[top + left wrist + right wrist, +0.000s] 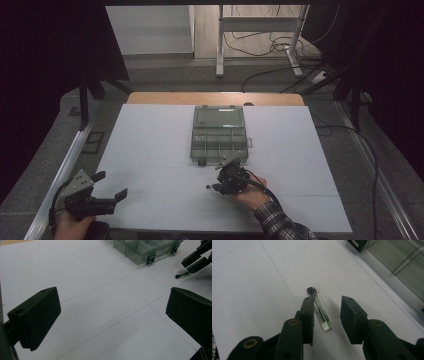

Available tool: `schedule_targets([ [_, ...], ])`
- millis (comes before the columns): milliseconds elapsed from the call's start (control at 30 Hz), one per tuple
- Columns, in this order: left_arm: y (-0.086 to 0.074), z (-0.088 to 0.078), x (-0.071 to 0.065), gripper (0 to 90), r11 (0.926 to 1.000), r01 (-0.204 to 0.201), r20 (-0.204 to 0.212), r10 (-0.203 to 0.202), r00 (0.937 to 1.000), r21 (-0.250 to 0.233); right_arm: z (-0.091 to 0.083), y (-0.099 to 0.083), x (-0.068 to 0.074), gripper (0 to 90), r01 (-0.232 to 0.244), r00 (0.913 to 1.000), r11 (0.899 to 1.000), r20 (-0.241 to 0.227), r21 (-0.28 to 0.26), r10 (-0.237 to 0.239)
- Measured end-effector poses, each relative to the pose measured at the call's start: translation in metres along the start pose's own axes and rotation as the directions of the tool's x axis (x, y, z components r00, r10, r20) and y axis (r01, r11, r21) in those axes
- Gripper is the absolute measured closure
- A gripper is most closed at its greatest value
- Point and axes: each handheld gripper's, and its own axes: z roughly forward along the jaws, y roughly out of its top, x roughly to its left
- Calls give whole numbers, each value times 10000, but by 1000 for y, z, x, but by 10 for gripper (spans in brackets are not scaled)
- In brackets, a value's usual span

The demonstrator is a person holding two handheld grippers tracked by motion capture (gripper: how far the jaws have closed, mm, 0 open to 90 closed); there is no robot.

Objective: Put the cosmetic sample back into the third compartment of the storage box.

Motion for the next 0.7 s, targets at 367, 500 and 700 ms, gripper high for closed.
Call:
schedule_targets([
  [367,0,0,0,0,10000,-11,27,11,10000,3,13,4,5,800,651,9978,9969,84,434,-655],
  [500,0,0,0,0,10000,-2,43,2,10000,-3,13,4,6,805,650,9977,9967,146,490,-657],
  [700,0,0,0,0,10000,-2,54,1,10000,4,11,5,6,807,649,9977,9972,168,364,-656],
])
